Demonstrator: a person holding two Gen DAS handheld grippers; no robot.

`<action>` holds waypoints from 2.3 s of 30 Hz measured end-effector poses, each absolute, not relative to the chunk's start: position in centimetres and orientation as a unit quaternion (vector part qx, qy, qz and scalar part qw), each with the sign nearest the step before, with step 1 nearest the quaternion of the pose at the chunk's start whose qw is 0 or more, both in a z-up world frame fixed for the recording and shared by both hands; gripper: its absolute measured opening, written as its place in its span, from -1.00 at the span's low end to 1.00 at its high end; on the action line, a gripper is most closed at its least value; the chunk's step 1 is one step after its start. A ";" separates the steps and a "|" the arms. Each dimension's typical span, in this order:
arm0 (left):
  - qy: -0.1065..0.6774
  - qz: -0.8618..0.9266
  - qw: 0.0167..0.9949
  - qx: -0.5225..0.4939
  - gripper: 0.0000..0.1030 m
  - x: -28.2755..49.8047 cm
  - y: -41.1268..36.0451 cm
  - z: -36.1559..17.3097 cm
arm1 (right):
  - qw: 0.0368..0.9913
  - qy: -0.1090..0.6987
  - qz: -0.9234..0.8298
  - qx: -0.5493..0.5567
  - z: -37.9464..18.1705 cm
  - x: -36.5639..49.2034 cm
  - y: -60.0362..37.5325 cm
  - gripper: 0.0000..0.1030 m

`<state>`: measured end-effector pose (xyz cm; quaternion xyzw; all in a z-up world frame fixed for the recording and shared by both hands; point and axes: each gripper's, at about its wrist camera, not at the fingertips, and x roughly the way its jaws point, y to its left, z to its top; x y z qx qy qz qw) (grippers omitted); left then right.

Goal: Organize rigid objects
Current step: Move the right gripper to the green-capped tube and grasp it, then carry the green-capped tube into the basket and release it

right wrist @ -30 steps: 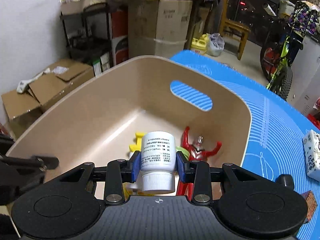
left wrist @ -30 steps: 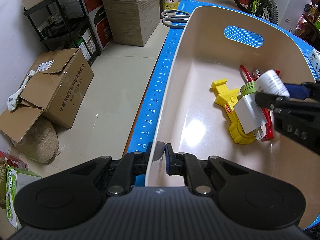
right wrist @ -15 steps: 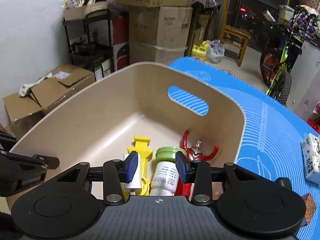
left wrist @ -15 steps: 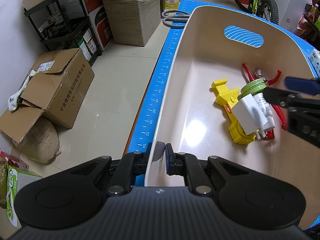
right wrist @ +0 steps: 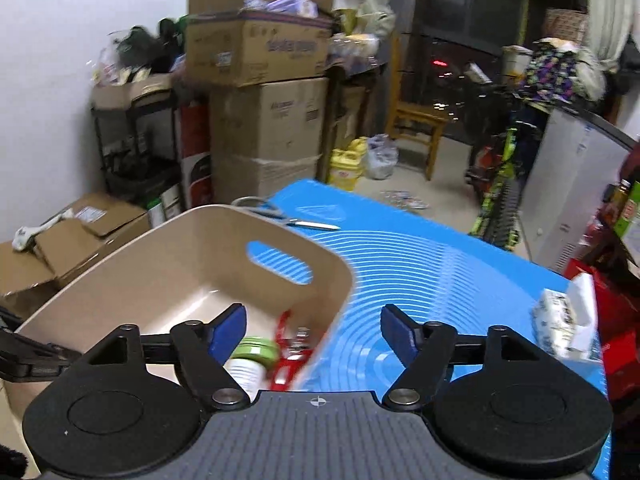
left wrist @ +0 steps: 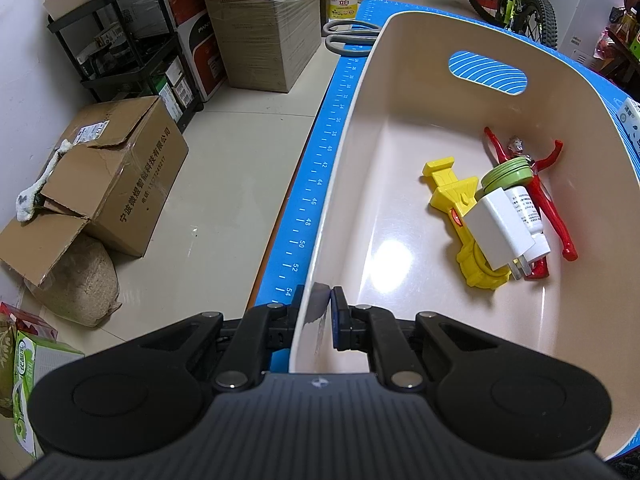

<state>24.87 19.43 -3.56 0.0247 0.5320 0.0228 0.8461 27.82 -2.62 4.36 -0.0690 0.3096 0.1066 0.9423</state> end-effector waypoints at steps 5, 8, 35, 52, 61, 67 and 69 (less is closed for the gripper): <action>0.533 0.022 0.846 0.023 -0.74 24.9 19.6 -3.6 | 0.941 0.324 0.068 -0.063 3.0 28.2 -6.1 0.65; 0.532 0.023 0.846 0.024 -0.74 24.9 19.6 -3.6 | 0.937 0.343 0.050 -0.055 1.4 28.7 -7.7 0.65; 0.533 0.023 0.846 0.023 -0.74 24.8 19.5 -3.5 | 0.909 0.415 0.031 -0.007 -9.9 31.5 -10.6 -0.05; 0.532 0.023 0.846 0.023 -0.74 24.9 19.5 -3.5 | 0.925 0.377 0.042 -0.015 -6.0 29.1 -9.7 -0.35; 0.533 0.023 0.846 0.024 -0.74 24.9 19.5 -3.5 | 0.944 0.316 0.092 0.006 0.0 27.7 -7.4 -0.35; 0.533 0.023 0.846 0.023 -0.74 24.9 19.5 -3.5 | 0.950 0.284 0.133 0.010 2.9 27.3 -4.7 -0.35; 0.532 0.023 0.846 0.023 -0.74 24.9 19.5 -3.5 | 0.949 0.280 0.143 0.008 3.5 27.4 -3.6 -0.35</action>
